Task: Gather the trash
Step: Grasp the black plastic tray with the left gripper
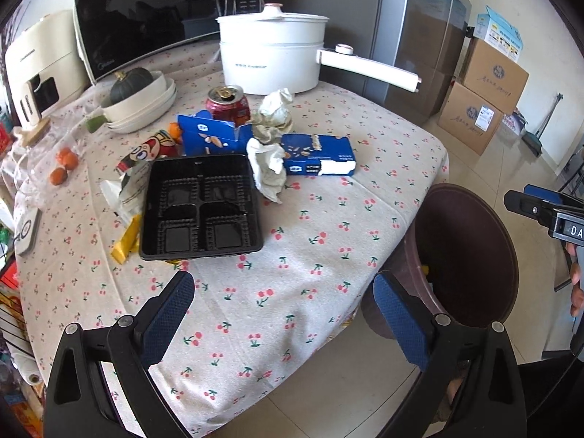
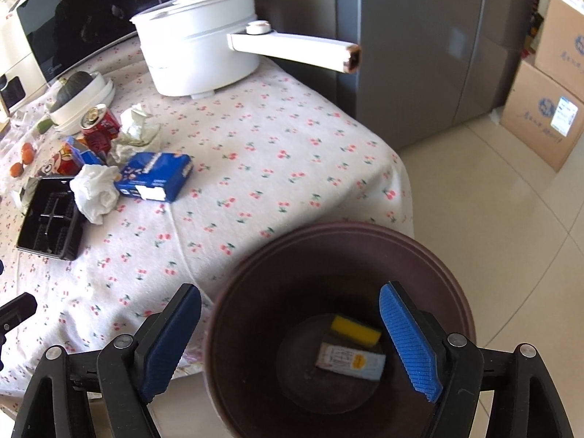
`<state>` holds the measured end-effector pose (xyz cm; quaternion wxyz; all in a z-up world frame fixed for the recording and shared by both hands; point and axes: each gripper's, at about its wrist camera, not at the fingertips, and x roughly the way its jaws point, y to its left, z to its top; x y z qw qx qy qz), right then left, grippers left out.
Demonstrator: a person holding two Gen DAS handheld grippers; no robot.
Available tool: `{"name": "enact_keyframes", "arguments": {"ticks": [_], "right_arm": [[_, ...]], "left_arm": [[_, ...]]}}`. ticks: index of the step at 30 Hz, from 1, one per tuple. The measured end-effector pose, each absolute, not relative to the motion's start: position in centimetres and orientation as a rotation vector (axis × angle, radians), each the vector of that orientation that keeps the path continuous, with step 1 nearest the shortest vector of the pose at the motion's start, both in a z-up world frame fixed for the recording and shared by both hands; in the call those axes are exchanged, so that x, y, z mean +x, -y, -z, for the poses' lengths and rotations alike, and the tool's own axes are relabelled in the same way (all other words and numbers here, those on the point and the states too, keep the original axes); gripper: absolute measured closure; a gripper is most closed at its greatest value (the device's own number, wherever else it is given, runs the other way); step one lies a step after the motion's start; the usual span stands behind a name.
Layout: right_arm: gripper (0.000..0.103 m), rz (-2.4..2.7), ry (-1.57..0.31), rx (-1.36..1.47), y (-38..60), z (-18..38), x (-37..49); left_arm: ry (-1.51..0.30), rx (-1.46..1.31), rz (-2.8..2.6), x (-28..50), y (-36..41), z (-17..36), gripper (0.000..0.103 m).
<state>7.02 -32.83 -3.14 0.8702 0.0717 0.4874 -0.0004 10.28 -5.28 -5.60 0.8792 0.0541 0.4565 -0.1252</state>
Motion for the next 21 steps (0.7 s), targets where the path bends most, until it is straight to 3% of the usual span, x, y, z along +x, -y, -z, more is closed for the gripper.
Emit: {"name": "enact_keyframes", "arguments": {"ticks": [7, 18, 21], "right_arm": [[0.012, -0.046, -1.019, 0.113, 29.5, 2.7, 8.4], [0.010, -0.085, -1.038, 0.093, 25.9, 3.0, 11.4], [0.010, -0.088, -1.048, 0.092, 25.4, 3.3, 12.1]], "left_arm": [[-0.970, 0.039, 0.195, 11.8, 1.1, 5.0, 0.003], [-1.020, -0.109, 0.085, 16.7, -3.7, 7.2, 0.004], [-1.042, -0.116, 0.075, 18.3, -4.0, 8.5, 0.011]]}}
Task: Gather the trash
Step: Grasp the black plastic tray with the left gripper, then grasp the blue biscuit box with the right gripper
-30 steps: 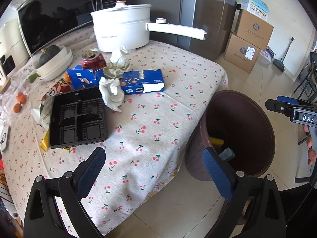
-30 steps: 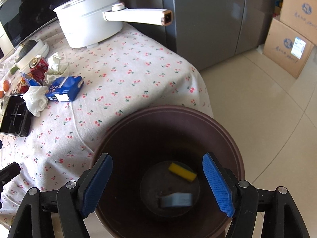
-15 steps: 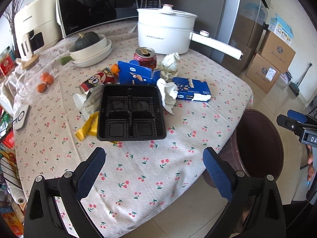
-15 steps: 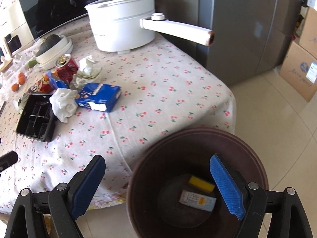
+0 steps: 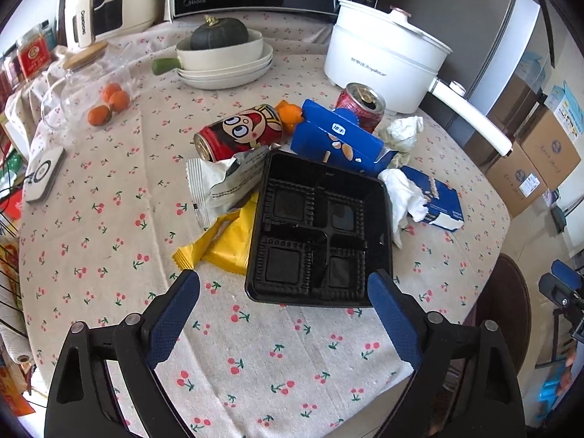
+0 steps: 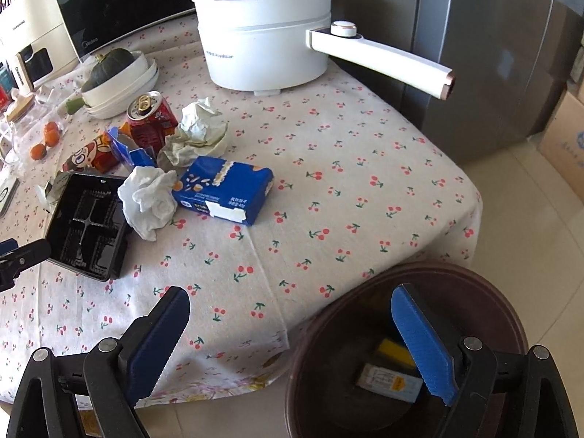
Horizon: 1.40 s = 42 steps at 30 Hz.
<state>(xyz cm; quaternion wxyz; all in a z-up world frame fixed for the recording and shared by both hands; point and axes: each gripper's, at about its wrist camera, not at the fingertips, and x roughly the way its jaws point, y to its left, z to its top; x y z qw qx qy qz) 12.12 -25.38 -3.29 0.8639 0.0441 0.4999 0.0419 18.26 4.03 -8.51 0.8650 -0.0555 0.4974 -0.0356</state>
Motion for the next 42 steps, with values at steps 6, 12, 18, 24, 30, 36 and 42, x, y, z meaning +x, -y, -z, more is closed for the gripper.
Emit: {"name": "enact_keyframes", "arguments": {"ticks": [6, 12, 18, 24, 30, 36, 42], "right_arm": [[0.010, -0.090, -1.070, 0.081, 24.9, 4.0, 13.0], [0.010, -0.081, -1.092, 0.077, 24.9, 4.7, 13.3], [0.010, -0.075, -1.109, 0.092, 24.6, 5.4, 14.4], [0.010, -0.082, -1.162, 0.162, 23.3, 7.0, 16.8], [0.010, -0.062, -1.160, 0.266, 21.9, 8.0, 20.9], [0.010, -0.043, -1.179, 0.305, 19.2, 9.7, 24.1], [0.010, 0.023, -1.197, 0.246, 17.7, 11.3, 25.5]], "left_arm": [[-1.082, -0.091, 0.085, 20.2, -2.8, 10.6, 0.018], [-1.092, -0.061, 0.080, 21.1, -2.1, 11.8, 0.044], [-1.052, -0.064, 0.083, 20.1, -3.2, 10.3, 0.045], [-1.018, -0.122, 0.073, 18.0, -6.1, 7.6, 0.045], [-0.978, -0.159, 0.048, 15.9, -9.3, 5.5, 0.045], [-0.971, -0.158, 0.028, 14.9, -11.2, 4.9, 0.045], [-0.989, -0.172, 0.025, 14.9, -12.2, 5.3, 0.045]]}}
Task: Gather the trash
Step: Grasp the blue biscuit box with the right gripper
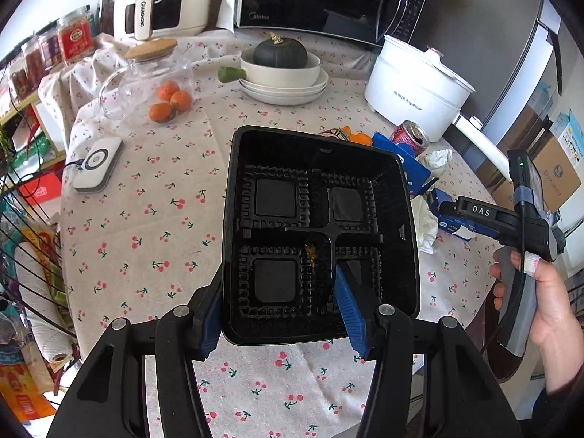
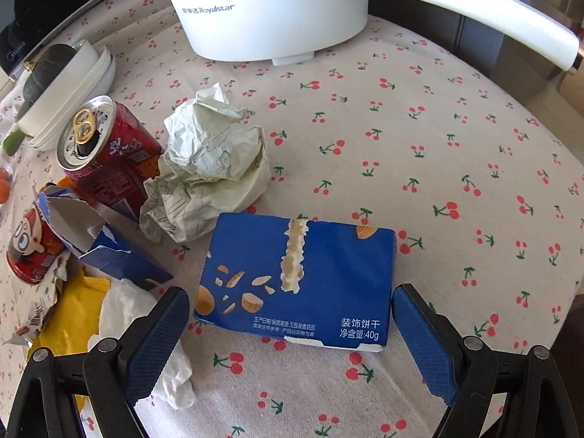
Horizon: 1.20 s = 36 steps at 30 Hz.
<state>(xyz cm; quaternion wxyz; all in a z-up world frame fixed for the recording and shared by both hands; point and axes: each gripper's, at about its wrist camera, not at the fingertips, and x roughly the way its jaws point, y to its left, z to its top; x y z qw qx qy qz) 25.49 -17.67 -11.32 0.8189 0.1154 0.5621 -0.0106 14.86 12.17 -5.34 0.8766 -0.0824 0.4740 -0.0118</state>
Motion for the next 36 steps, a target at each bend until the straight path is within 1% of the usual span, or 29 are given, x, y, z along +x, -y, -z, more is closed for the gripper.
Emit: {"name": "enact_keyframes", "arguments": {"ticks": [3, 7, 12, 16, 20, 27, 36], "right_arm": [[0.007, 0.029, -1.192, 0.256, 17.8, 11.9, 25.6], [0.007, 0.025, -1.191, 0.246, 17.6, 12.1, 25.8], [0.005, 0.025, -1.235, 0.201, 16.2, 12.4, 26.2], [0.006, 0.051, -1.230, 0.103, 15.1, 13.4, 26.1], [0.007, 0.038, -1.217, 0.128, 15.7, 13.1, 25.6], [0.007, 0.014, -1.179, 0.158, 18.2, 10.1, 23.4], [0.007, -0.007, -1.126, 0.134, 21.4, 5.2, 17.7]], "left_arm": [[-0.986, -0.172, 0.023, 15.0, -12.2, 5.2, 0.045], [-0.984, -0.187, 0.022, 15.1, -12.0, 5.2, 0.045], [-0.984, -0.197, 0.031, 14.9, -11.5, 5.0, 0.045], [-0.982, -0.195, 0.030, 14.8, -11.5, 5.0, 0.045], [-0.985, -0.190, 0.022, 14.7, -12.0, 5.0, 0.045], [-0.972, -0.193, 0.041, 14.1, -11.3, 4.3, 0.045], [-0.961, -0.145, 0.116, 12.5, -7.2, 3.4, 0.045]]}}
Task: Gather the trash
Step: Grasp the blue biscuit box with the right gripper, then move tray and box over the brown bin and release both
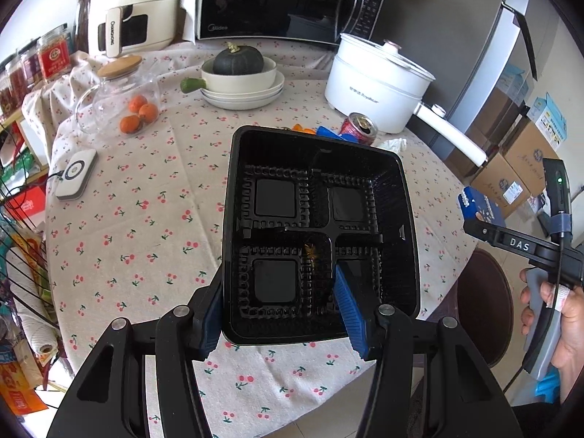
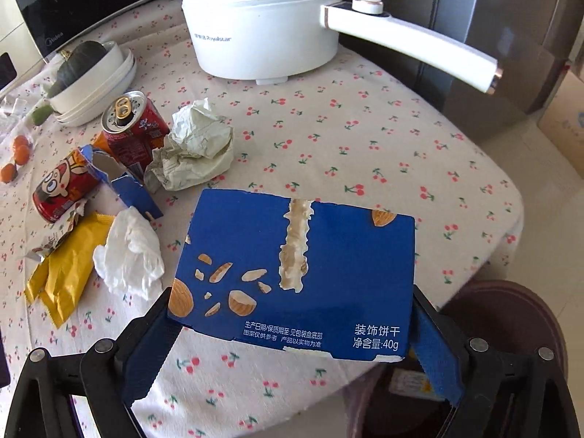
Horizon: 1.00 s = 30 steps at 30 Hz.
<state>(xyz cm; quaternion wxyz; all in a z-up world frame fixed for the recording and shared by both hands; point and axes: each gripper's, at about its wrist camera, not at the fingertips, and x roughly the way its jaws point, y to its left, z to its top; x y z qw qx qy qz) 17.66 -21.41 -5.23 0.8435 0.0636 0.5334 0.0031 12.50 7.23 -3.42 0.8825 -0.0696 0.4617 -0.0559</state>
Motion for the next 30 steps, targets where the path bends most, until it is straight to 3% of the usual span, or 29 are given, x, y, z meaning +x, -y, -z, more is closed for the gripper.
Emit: {"name": "enact_keyframes", "arguments": {"ticks": [8, 30], "right_arm": [[0.007, 0.003, -1.097, 0.161, 25.4, 3.1, 11.6], [0.007, 0.076, -1.143, 0.252, 37.9, 5.7, 2.4]], "left_arm": [[-0.967, -0.099, 0.199, 10.6, -3.1, 3.5, 0.045], [-1.045, 0.060, 0.447, 8.7, 11.6, 6.8, 0.045]]}}
